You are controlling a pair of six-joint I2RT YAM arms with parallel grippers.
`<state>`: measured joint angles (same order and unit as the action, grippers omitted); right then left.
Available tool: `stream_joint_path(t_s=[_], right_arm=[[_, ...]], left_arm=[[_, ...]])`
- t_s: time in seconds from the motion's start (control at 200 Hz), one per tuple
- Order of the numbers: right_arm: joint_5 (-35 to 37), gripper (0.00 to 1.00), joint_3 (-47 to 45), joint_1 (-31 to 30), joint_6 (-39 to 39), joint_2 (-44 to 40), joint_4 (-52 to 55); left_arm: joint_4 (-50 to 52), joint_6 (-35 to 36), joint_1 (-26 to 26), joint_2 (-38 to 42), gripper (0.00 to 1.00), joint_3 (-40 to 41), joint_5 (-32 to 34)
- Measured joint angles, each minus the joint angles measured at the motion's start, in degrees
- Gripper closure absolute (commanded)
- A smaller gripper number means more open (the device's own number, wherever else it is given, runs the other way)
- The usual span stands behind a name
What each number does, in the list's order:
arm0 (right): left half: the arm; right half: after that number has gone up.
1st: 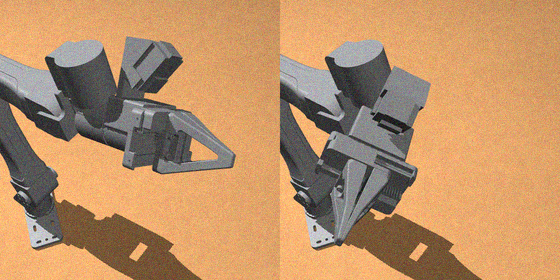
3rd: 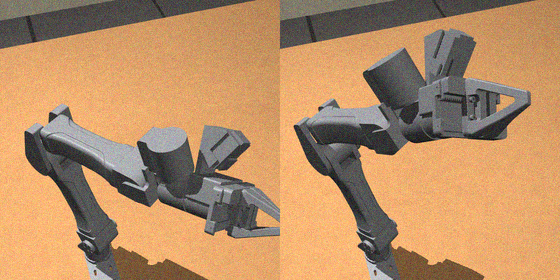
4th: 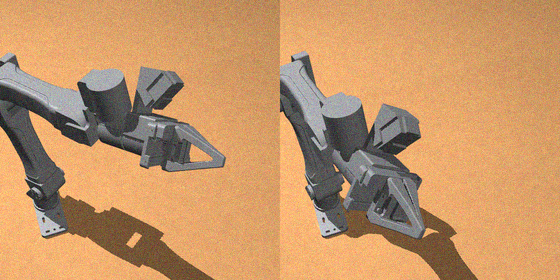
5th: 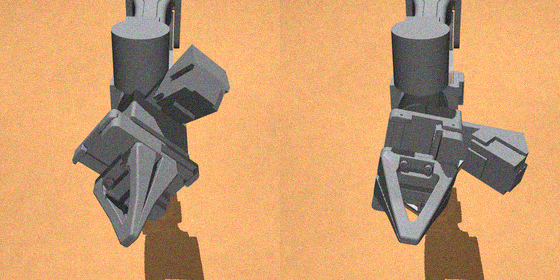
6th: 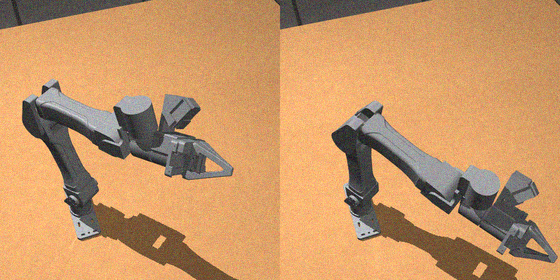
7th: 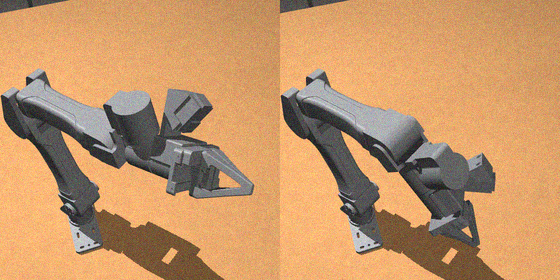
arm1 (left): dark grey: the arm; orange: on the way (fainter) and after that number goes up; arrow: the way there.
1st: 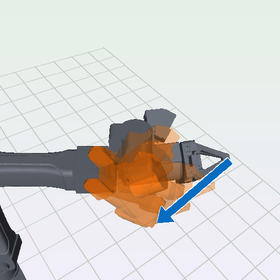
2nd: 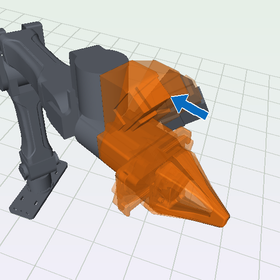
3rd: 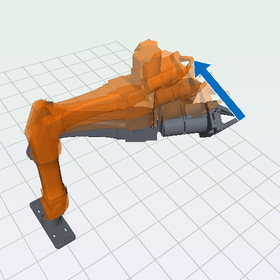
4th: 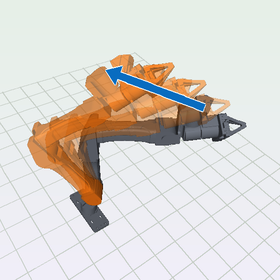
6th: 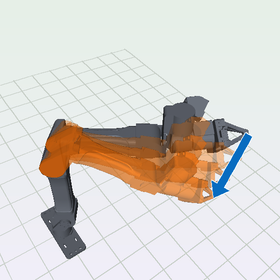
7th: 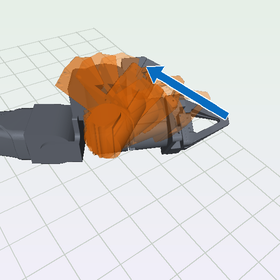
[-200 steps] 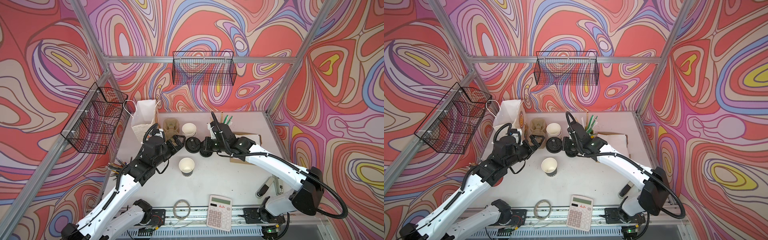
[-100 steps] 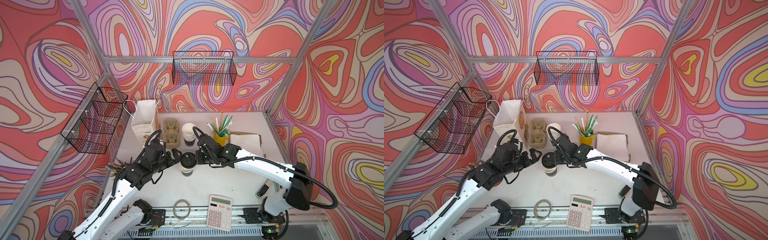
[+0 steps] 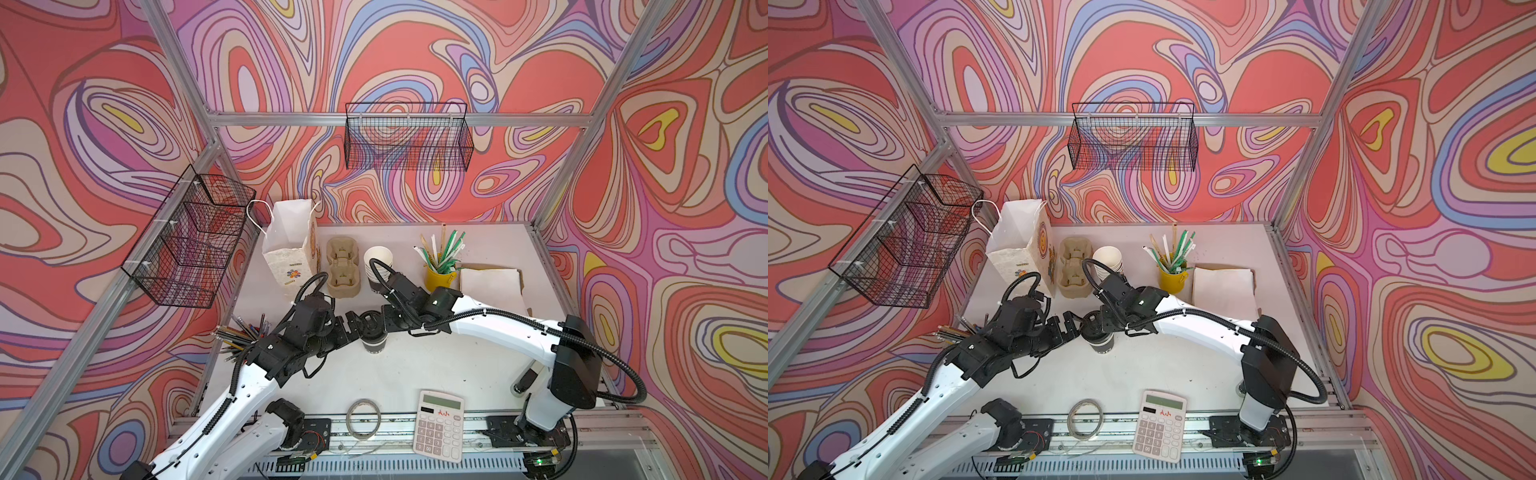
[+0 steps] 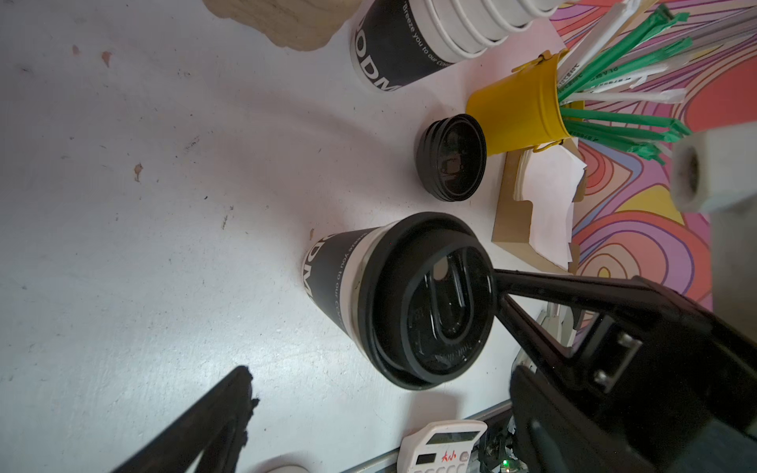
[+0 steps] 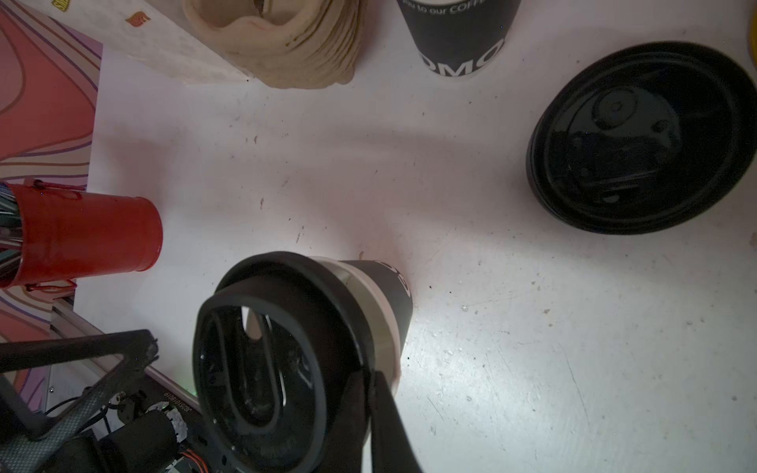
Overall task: Pack a coffee takeout order
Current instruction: Close the lid on the coffee cup.
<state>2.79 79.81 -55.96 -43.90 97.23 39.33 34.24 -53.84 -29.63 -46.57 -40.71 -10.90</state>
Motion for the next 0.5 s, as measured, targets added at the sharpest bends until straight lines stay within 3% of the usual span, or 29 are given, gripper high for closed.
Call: stream_joint_path(t_s=[0.265, 0.501], right_arm=[[0.4, 1.0, 0.2, -0.4, 0.4, 1.6, 1.3], [1.4, 1.0, 1.4, -0.4, 1.0, 2.3, 2.4]], left_arm=[[-3.6, -2.3, 0.0, -0.9, 0.0, 4.2, -2.3], [-4.5, -3.8, 0.0, -1.2, 0.11, 4.9, -2.4]])
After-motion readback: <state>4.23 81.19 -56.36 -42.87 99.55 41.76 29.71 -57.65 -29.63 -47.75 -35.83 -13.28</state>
